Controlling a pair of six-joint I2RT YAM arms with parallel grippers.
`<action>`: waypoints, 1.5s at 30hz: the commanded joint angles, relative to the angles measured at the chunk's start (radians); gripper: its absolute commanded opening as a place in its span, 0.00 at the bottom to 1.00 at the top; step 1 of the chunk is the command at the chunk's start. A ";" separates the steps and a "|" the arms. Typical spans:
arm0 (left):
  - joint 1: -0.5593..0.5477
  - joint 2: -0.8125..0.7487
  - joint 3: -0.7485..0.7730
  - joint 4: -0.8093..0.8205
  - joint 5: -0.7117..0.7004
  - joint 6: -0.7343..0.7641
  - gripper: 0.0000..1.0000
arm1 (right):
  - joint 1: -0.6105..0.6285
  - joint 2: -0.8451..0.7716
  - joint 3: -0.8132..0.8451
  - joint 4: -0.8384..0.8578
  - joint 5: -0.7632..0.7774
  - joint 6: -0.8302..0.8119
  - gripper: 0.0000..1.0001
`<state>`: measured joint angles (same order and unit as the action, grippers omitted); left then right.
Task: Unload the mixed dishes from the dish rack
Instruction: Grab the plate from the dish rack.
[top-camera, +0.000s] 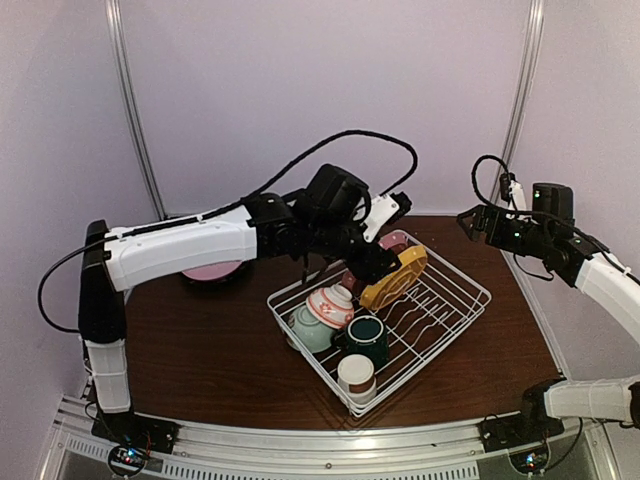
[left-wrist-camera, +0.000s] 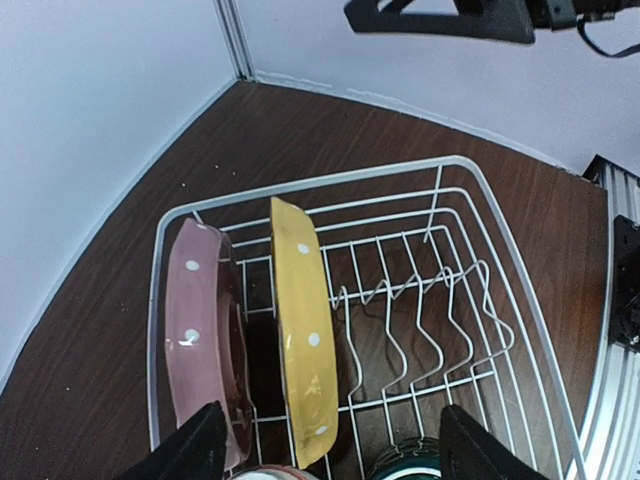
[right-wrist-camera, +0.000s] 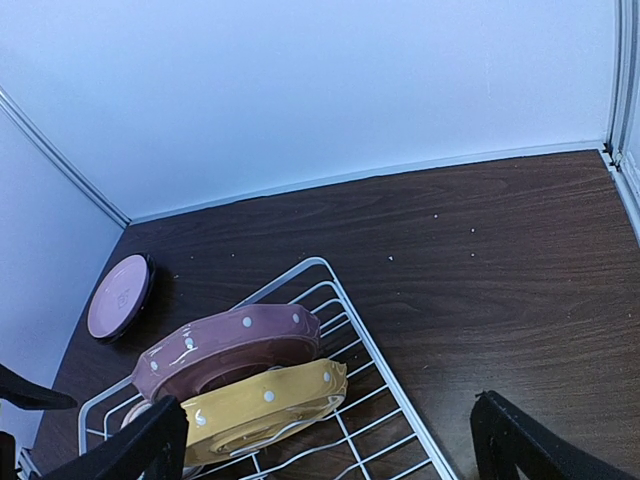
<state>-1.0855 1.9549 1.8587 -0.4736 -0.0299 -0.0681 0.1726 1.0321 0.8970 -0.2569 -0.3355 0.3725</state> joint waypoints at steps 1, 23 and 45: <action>-0.020 0.085 0.064 -0.014 -0.052 0.002 0.73 | 0.007 -0.018 -0.016 0.000 0.021 -0.004 1.00; -0.019 0.367 0.292 -0.080 -0.136 -0.012 0.36 | 0.005 -0.009 -0.021 0.014 0.017 0.000 1.00; -0.021 0.270 0.347 -0.078 -0.016 -0.057 0.00 | 0.005 -0.015 -0.015 0.008 0.018 0.002 1.00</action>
<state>-1.0954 2.3180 2.1544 -0.5854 -0.1089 -0.1062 0.1726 1.0302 0.8894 -0.2565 -0.3325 0.3710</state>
